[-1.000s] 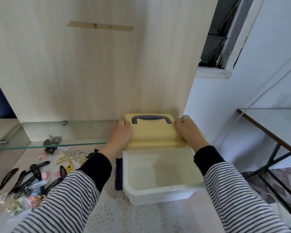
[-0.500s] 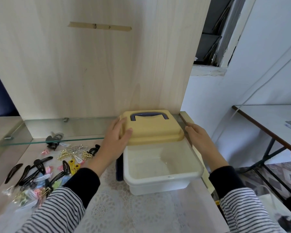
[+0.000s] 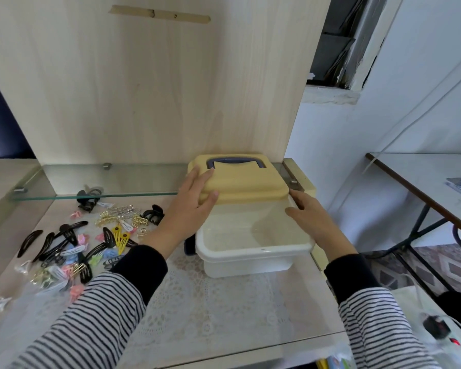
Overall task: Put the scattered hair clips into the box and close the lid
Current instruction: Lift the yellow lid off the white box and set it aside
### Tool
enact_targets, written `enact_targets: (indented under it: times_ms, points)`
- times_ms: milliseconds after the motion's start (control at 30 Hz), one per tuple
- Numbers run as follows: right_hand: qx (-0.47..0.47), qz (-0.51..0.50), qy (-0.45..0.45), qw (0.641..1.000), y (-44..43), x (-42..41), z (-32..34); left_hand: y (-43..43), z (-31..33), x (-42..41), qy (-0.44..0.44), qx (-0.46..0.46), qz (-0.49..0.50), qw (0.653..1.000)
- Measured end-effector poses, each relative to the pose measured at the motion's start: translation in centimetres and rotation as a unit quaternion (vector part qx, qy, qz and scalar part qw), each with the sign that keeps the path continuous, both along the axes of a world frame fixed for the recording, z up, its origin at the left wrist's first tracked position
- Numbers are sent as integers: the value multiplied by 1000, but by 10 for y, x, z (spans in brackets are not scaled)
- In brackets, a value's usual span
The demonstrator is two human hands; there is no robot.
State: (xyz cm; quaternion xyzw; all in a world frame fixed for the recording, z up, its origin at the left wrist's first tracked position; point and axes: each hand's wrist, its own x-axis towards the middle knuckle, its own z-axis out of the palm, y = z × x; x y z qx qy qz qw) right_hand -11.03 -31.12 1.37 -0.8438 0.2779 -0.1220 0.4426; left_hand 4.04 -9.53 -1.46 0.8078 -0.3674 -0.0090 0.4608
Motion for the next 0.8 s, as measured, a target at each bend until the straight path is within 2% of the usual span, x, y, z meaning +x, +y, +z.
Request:
enact_targets:
  times_ms: [800]
  points:
    - [24, 12, -4, 1000, 11, -33, 1, -9, 11, 1, 23, 60, 43, 997]
